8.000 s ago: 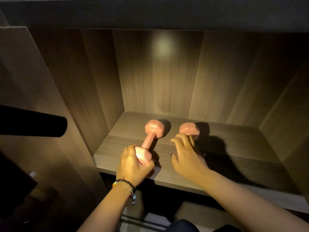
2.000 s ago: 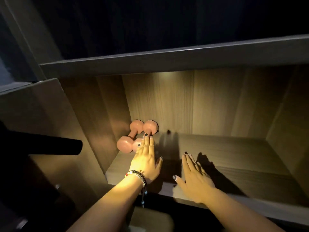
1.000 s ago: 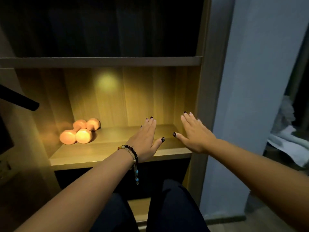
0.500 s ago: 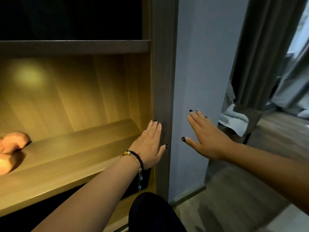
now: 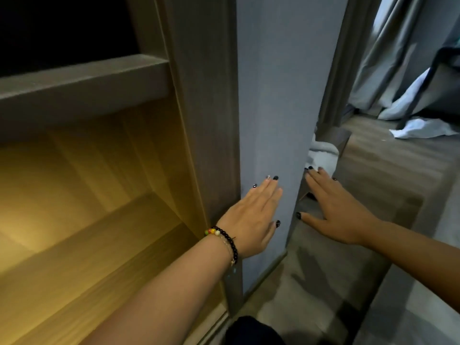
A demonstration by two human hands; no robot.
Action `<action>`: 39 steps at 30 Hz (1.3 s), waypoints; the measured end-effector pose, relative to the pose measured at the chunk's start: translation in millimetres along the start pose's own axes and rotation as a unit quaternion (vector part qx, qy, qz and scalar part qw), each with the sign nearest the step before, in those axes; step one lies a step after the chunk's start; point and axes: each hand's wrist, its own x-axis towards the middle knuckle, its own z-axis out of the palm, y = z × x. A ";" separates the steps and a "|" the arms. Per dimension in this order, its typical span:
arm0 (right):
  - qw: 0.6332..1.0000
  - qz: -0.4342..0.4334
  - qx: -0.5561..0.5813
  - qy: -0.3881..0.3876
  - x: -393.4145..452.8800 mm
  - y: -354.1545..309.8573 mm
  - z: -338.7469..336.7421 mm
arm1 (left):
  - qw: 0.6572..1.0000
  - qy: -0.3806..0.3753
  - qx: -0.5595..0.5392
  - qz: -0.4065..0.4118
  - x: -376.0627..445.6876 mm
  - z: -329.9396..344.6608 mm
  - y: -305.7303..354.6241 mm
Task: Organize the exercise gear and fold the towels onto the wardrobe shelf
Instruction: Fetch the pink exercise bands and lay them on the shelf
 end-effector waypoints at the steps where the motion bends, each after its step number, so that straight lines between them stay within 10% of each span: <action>1: 1.000 0.017 0.011 -0.006 1.2 -0.2 -10.7 | 1.000 0.007 0.003 0.015 6.5 -9.9 -2.8; 14: 0.986 0.158 0.046 -0.034 -16.3 43.6 -182.7 | 0.995 -0.027 -0.092 0.029 116.1 -161.9 26.0; 39: 0.978 0.177 0.065 -0.085 94.9 234.9 -242.8 | 0.972 -0.065 -0.201 -0.102 350.6 -113.7 60.0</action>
